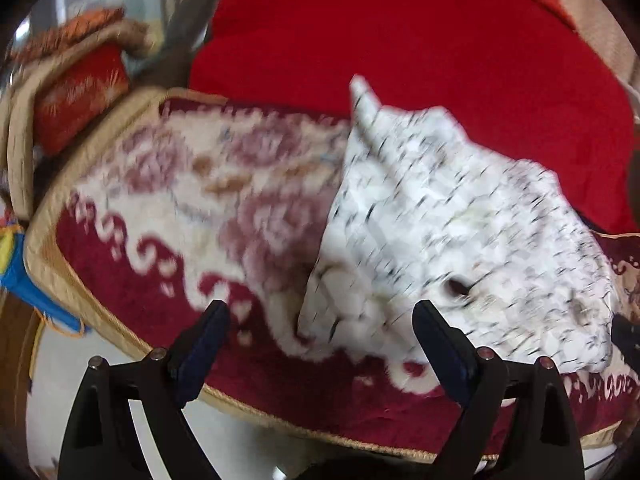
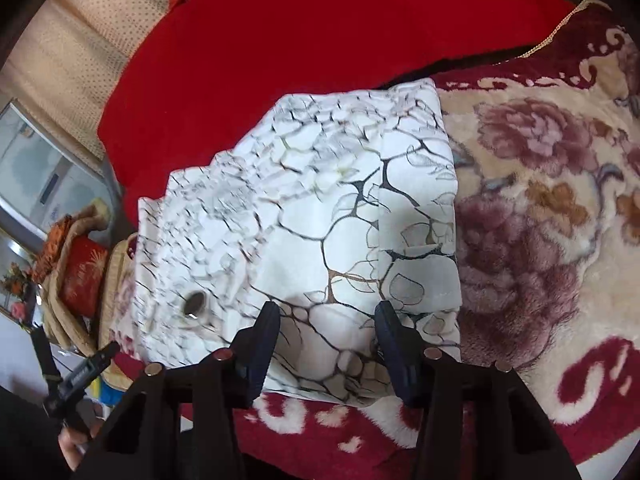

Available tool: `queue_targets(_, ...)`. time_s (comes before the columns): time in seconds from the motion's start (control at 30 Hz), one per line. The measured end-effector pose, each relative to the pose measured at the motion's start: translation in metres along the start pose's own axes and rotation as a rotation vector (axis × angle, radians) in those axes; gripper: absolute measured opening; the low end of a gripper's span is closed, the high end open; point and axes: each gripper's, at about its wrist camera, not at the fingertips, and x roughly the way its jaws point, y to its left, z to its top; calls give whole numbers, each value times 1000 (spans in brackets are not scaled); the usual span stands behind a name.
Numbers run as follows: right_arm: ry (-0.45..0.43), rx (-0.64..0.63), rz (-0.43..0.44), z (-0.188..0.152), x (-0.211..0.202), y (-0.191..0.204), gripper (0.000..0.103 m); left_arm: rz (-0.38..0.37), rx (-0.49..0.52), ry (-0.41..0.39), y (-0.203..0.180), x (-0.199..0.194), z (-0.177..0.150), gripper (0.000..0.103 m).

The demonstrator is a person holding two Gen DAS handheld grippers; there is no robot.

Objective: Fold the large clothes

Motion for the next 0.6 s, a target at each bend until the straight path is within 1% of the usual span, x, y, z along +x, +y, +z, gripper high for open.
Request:
queue_targets(0.1,-30,30,52,26,-20,10,54,15,28,-61,-13,-15,35,93)
queue_targets(0.17,-50,15,38,46,-23,23,54,33,31,-85,-24,-12,59,93)
queue_targets(0.23,-73,15,30,66,-22,33,54,40,30,-95,-35,1,79,93)
queue_targets(0.27,-85,21,40,75,-18,37,54,38,25,-92,-42,15,91,93)
queue_targets(0.3,-95,25,52,84,-13,41,54,39,19,-87,-47,23,96,93)
queue_targets(0.37,-126,25,84,101,3,47,54,36,-1,-67,-53,51,111,93)
queue_targets(0.47,-148,2,83,124,32,50,54,37,-47,-30,-53,101,129,93)
queue_targets(0.6,-149,-26,97,150,74,43,54,63,-82,39,-41,155,128,93)
